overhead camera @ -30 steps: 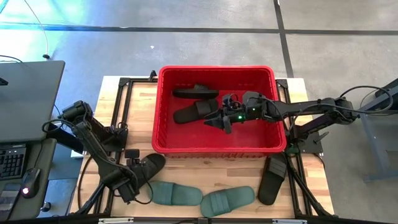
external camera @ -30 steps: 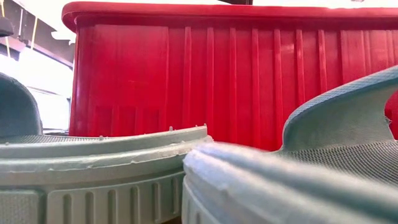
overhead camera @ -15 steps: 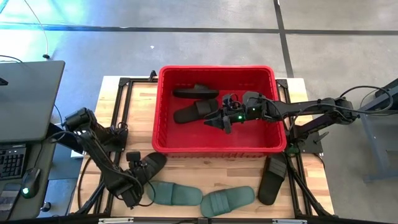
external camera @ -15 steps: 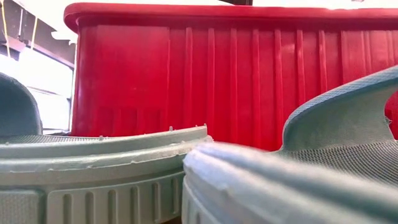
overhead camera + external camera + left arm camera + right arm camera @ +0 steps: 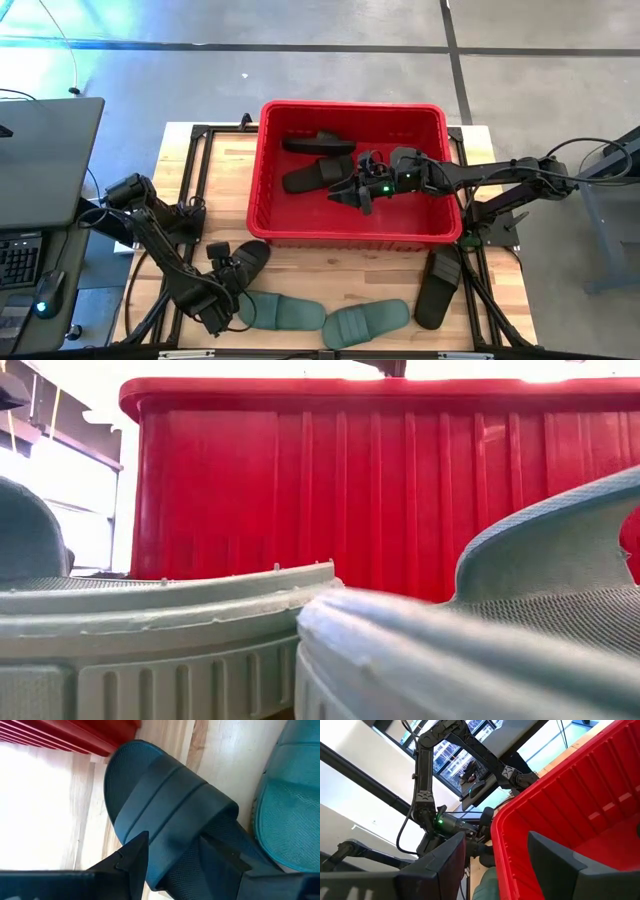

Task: Pick and place slides into bin
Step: Put the black slide into the red bin

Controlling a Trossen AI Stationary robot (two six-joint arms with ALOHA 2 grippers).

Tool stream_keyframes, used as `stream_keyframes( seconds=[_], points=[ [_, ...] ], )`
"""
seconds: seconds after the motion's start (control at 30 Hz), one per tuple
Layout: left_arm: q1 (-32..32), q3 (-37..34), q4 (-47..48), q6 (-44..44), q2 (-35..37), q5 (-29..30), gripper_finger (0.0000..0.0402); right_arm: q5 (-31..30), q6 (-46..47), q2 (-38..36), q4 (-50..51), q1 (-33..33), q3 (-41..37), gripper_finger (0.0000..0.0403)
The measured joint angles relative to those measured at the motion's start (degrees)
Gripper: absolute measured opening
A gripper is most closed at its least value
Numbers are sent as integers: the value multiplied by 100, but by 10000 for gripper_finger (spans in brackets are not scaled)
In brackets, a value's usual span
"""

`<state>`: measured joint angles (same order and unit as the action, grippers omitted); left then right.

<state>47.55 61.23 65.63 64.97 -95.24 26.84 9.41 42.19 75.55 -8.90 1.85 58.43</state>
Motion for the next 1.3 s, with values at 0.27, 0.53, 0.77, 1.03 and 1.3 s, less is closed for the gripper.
stream_keyframes(
  seconds=[0.27,0.53,0.77,1.03,1.3],
  points=[
    [2,-161,13,254,-94,88,154,-2,-16,0,1,0,0,204],
    [4,-53,-244,501,-351,-2,154,6,82,0,1,0,0,204],
    [-122,146,189,371,-722,217,154,7,44,0,6,0,0,204],
    [-606,109,251,355,-881,114,111,9,44,0,-10,0,0,204],
    [-634,723,434,-341,-859,-237,20,13,-13,0,0,0,0,204]
  ],
)
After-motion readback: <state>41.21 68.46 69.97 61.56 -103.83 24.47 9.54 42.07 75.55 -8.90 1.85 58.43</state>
